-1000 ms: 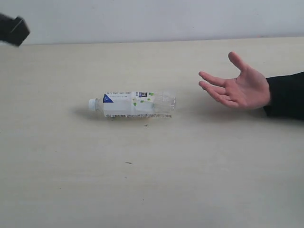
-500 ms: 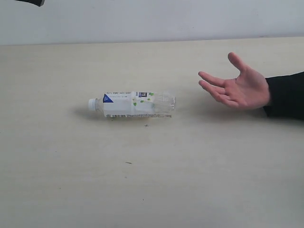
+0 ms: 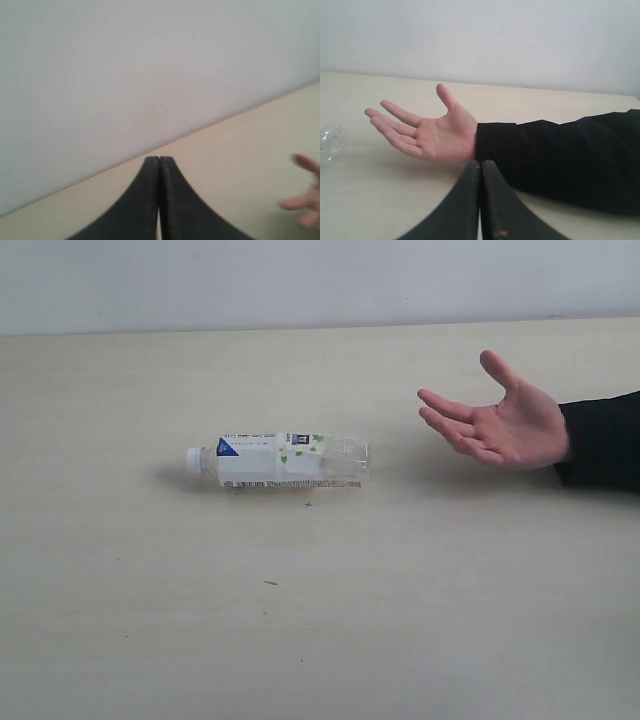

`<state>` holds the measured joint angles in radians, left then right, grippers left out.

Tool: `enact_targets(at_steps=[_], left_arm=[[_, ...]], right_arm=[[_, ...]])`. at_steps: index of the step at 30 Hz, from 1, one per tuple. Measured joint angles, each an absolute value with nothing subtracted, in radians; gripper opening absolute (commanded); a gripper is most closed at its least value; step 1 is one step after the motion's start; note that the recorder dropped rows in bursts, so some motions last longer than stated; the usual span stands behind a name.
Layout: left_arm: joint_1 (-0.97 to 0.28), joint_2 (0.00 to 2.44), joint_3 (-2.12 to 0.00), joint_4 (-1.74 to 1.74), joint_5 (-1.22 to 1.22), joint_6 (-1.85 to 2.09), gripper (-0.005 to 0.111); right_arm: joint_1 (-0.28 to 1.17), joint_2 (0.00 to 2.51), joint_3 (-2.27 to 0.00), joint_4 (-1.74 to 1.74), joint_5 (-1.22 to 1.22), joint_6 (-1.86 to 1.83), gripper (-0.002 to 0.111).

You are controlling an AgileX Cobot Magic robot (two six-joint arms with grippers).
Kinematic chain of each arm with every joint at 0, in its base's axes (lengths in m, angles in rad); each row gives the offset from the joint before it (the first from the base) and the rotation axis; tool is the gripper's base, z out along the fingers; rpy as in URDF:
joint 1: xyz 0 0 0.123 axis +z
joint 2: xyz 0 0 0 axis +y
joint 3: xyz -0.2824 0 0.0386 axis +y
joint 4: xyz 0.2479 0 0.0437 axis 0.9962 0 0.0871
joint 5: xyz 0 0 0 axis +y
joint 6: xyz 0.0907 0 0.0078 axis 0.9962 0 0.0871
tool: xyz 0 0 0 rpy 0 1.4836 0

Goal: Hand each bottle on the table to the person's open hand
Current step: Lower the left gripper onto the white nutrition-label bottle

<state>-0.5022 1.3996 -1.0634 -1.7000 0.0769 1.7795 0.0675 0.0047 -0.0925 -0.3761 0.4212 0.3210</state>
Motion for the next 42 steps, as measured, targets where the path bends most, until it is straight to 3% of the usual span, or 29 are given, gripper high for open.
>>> enact_targets(at_steps=[5, 14, 17, 24, 26, 42], left_arm=[[-0.445, 1.441, -1.091, -1.497, 0.552, 1.729, 0.0], [-0.434, 1.612, -1.267, -0.539, 0.918, 1.167, 0.0], [-0.434, 1.668, -1.314, -0.28, 0.935, 0.966, 0.007], [-0.433, 1.742, -1.332, -0.122, 0.924, 0.985, 0.057], [-0.438, 1.758, -1.332, -0.122, 0.906, 1.052, 0.066], [-0.611, 1.82, -1.333, -0.118, 0.662, 1.254, 0.069]], right_arm=[[0.067, 0.005, -0.092, -0.376, 0.421, 0.321, 0.0], [0.067, 0.005, -0.092, -0.376, 0.421, 0.321, 0.0], [0.067, 0.005, -0.092, -0.376, 0.421, 0.321, 0.0], [0.067, 0.005, -0.092, -0.376, 0.421, 0.321, 0.0], [0.067, 0.005, -0.092, -0.376, 0.421, 0.321, 0.0], [0.067, 0.005, -0.092, -0.376, 0.421, 0.321, 0.0]])
